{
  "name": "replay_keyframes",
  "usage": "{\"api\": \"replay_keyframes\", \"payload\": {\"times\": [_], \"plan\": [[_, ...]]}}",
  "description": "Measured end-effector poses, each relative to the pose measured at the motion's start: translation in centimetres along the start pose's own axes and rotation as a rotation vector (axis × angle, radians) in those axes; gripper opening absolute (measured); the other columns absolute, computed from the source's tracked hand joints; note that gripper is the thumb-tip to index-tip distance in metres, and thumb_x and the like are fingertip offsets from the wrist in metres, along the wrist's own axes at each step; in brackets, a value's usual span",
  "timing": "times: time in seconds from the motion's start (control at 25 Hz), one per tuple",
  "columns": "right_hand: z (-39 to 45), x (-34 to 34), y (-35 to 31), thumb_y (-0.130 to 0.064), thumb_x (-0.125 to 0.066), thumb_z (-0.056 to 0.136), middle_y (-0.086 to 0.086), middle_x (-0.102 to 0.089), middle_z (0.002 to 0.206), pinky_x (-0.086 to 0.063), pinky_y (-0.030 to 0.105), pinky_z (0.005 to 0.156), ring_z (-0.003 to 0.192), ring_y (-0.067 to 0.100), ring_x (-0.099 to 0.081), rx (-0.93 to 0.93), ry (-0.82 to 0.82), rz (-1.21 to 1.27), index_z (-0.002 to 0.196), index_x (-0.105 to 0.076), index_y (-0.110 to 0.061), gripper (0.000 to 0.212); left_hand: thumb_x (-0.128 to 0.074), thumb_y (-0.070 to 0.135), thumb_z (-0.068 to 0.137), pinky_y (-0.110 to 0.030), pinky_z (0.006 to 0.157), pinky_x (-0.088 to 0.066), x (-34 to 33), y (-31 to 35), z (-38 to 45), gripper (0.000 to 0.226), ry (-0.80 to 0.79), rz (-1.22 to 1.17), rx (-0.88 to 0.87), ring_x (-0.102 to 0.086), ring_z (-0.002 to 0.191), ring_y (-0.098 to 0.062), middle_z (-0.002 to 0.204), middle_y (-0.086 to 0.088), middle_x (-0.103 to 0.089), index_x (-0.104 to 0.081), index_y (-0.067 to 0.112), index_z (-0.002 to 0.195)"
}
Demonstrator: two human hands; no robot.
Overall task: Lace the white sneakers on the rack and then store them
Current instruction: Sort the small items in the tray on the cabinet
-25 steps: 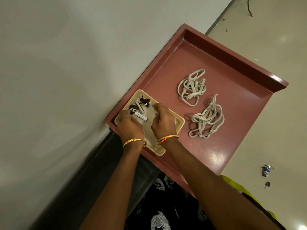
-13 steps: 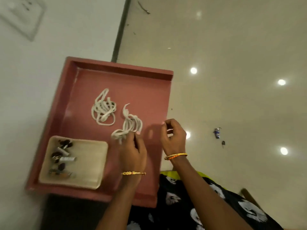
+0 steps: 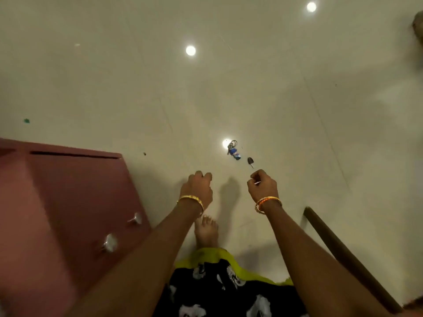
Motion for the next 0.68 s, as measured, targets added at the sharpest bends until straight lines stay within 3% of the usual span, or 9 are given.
{"api": "replay_keyframes", "payload": {"times": [0.2, 0.32, 0.4, 0.52, 0.68], "plan": [[9.0, -4.8, 6.1, -0.007, -0.056, 0.086, 0.014, -0.037, 0.138, -0.041, 0.036, 0.095, 0.122, 0.033, -0.042, 0.024, -0.104, -0.135, 0.136, -0.045, -0.014, 0.052, -0.053, 0.012, 0.09, -0.042, 0.094, -0.041, -5.7, 2.7, 13.6, 0.071, 0.02, 0.249, -0.205, -0.024, 0.134, -0.034, 0.155, -0.012, -0.002, -0.016, 0.03, 0.148], [11.8, -8.0, 8.2, 0.001, -0.048, 0.087, 0.013, -0.021, 0.151, -0.033, 0.037, 0.105, 0.135, 0.033, -0.025, 0.119, -0.084, -0.186, 0.143, -0.036, -0.015, 0.06, -0.053, 0.019, 0.093, -0.045, 0.098, -0.039, -9.1, 3.9, 19.2, 0.075, 0.027, 0.343, -0.299, -0.008, 0.142, -0.037, 0.157, -0.008, 0.012, -0.006, 0.033, 0.149], [12.4, -9.9, 9.1, 0.007, -0.042, 0.085, 0.014, -0.027, 0.149, -0.036, 0.037, 0.102, 0.133, 0.033, -0.028, 0.19, -0.007, -0.234, 0.14, -0.04, -0.008, 0.057, -0.049, 0.025, 0.095, -0.044, 0.093, -0.042, -10.8, 3.8, 21.2, 0.07, 0.018, 0.411, -0.337, -0.009, 0.142, -0.036, 0.157, -0.007, 0.01, -0.005, 0.033, 0.149], [12.9, -11.6, 9.7, 0.006, -0.043, 0.085, 0.015, -0.043, 0.125, -0.045, 0.034, 0.086, 0.11, 0.021, -0.039, 0.172, 0.134, -0.174, 0.119, -0.054, 0.002, 0.036, -0.051, 0.01, 0.09, -0.039, 0.079, -0.045, -11.9, 3.2, 22.4, 0.055, 0.128, 0.504, -0.381, -0.029, 0.128, -0.036, 0.152, -0.01, -0.015, -0.029, 0.023, 0.14], [12.6, -12.3, 9.4, 0.002, -0.05, 0.083, 0.017, -0.048, 0.103, -0.034, 0.028, 0.069, 0.089, 0.03, -0.046, 0.08, 0.142, -0.108, 0.103, -0.05, 0.003, 0.02, -0.043, -0.004, 0.088, -0.04, 0.073, -0.043, -12.3, 1.4, 21.0, 0.037, 0.126, 0.245, -0.285, -0.047, 0.105, -0.035, 0.126, -0.016, -0.04, -0.042, 0.008, 0.123]]}}
Point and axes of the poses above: each hand's wrist, its own z-axis towards the middle knuckle, its own x-axis out of the back of the hand, y = z × x, the point moved 2 cm from there along z, towards the middle knuckle
